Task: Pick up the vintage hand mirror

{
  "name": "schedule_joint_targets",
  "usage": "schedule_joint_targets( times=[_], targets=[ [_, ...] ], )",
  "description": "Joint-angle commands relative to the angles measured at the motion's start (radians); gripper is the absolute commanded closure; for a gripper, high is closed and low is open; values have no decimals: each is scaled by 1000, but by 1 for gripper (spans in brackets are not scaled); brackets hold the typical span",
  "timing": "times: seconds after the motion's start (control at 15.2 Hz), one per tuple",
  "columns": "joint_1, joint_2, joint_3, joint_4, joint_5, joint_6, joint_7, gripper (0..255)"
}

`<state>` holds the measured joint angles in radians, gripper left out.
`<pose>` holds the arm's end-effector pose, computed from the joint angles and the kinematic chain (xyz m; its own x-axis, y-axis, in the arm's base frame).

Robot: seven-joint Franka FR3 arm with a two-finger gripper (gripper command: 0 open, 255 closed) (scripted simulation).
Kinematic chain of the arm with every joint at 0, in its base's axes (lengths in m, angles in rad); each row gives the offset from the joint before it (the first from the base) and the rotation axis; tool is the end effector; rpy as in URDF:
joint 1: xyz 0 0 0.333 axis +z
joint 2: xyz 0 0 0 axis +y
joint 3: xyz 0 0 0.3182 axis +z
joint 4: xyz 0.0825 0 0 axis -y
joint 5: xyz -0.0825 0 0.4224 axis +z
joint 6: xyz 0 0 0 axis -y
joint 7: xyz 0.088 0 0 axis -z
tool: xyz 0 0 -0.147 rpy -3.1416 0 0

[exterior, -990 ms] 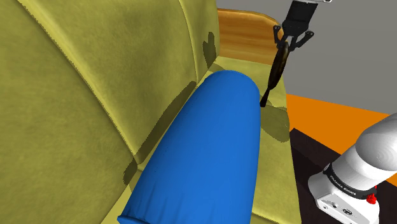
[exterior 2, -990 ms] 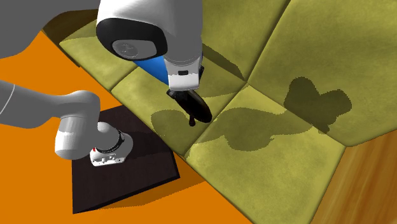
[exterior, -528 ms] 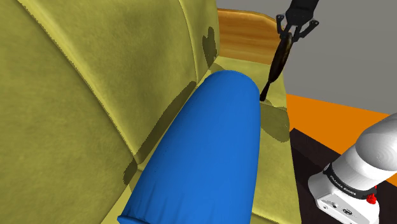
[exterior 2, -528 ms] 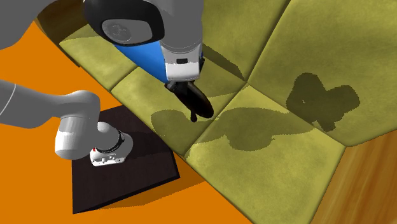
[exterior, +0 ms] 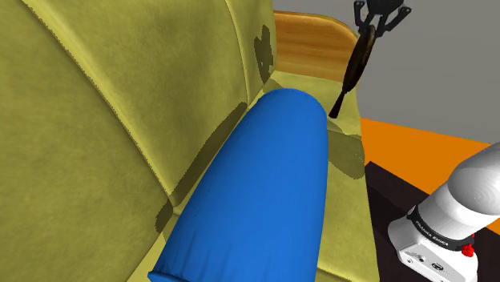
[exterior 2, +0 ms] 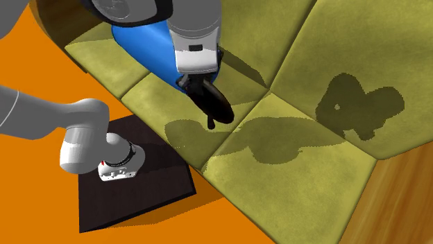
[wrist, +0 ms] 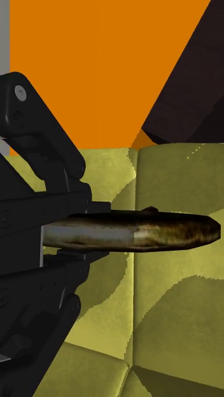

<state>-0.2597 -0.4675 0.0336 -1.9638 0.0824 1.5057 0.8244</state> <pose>0.4272 -0.0825 0.6220 0.4996 -0.8652 -0.0429 -0.8659 -0.4974 -0.0523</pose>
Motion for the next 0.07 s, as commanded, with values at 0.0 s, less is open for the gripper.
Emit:
schedule_joint_targets(
  times=[0.0],
  targets=[
    [0,3,1,11,0,-7,1,255]
  ],
)
